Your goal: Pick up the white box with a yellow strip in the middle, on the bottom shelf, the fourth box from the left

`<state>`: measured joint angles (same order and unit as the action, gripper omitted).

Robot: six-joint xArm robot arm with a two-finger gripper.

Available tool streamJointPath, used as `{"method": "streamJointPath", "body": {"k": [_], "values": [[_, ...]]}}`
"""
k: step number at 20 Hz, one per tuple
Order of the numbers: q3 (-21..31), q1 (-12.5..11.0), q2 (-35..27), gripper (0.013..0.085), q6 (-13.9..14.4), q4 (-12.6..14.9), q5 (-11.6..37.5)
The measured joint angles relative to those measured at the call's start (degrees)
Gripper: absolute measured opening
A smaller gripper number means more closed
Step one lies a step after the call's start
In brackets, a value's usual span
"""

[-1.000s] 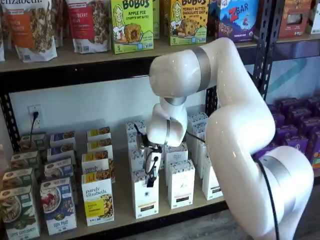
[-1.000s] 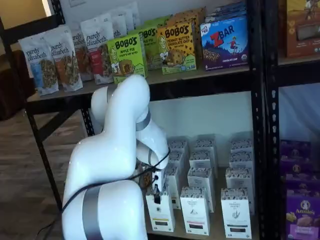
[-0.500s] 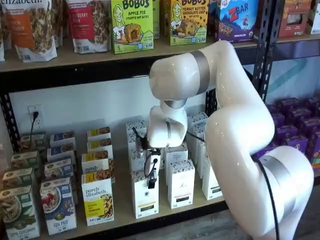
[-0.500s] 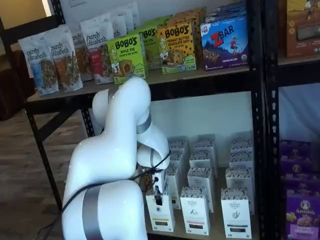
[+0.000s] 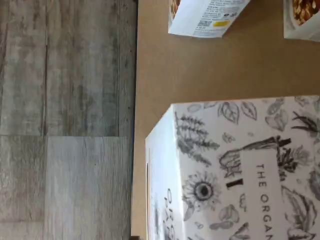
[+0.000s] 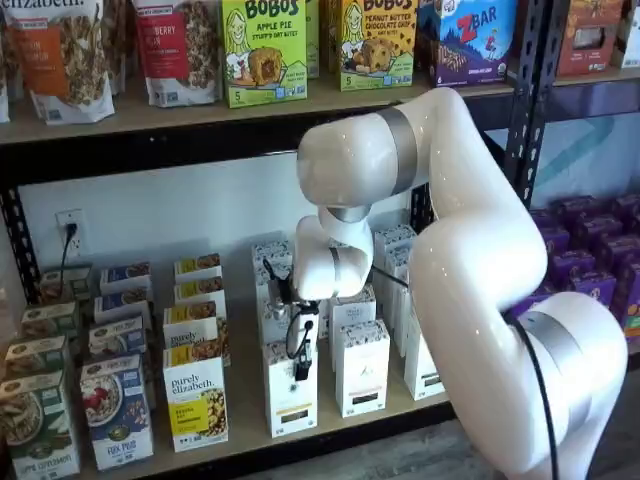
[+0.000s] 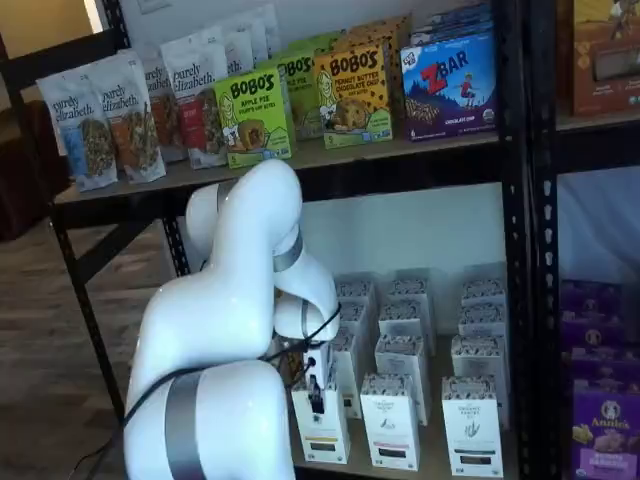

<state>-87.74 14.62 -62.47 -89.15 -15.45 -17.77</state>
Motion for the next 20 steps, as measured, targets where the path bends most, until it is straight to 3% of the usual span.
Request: {"method": "streamJointPath", "body": {"k": [7,9,10,14,17,20], "values": [[-0.27,0.19,-0.59,0.085,-0.9,-1.13,0.97],[-0.44,0.27,-0.72,0.077,-1.6,-1.98,0.92],[-0.51,0.29,-0.76,0.077,-1.77,-2.2,0.82],[-0.66,0.4,-0.85,0.065,-2.1,-2.69,0.66],[-0.75,0.3,-0.84,0.065,-0.4,-0.76,0.23],[-0.63,0.31,-0.82,0.065,-0.18,-0.51,0.31]]}}
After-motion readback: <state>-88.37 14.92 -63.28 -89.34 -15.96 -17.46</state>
